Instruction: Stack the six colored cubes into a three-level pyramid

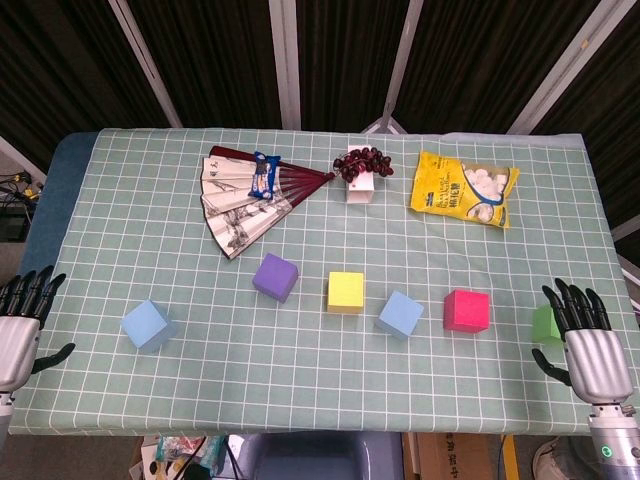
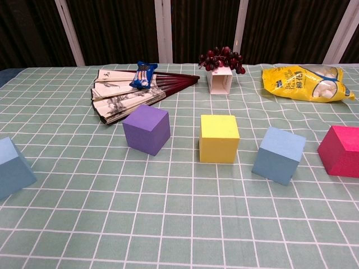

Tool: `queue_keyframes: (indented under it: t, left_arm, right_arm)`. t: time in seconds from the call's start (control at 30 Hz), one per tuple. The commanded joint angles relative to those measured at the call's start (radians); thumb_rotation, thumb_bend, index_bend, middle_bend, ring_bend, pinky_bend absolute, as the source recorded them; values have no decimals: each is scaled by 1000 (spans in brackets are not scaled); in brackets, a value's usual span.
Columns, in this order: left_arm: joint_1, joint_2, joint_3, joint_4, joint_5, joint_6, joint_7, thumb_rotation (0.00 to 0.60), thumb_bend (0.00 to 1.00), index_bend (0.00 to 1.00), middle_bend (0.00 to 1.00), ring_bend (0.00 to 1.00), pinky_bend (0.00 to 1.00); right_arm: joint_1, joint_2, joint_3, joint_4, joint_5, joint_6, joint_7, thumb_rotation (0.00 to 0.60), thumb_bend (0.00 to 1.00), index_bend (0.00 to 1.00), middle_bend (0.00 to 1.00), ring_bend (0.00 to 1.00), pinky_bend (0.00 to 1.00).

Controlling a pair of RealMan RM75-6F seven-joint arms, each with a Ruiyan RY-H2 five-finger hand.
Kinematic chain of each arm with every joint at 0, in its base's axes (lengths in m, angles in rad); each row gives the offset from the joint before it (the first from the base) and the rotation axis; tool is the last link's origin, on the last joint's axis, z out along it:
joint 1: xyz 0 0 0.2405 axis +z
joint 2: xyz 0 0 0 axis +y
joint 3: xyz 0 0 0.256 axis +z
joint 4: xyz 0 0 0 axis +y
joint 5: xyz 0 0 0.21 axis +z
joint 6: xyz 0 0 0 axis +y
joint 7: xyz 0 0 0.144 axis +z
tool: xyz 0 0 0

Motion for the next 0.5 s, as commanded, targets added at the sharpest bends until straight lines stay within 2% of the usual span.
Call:
queue_keyframes:
  t: [0.03,0.5]
  left_arm:
    - [0,4,1,-5,-1,-2,-1,600,0,0,0,0,36]
    - [3,14,4,-14,-10,-10,-14,600,0,0,0,0,36]
  right_arm:
    - [-1,1,-1,-2,1,0,1,600,252,0,0,0,0]
    - [5,-1,-7,-7,-9,-12,-2,600,251,0,0,0,0]
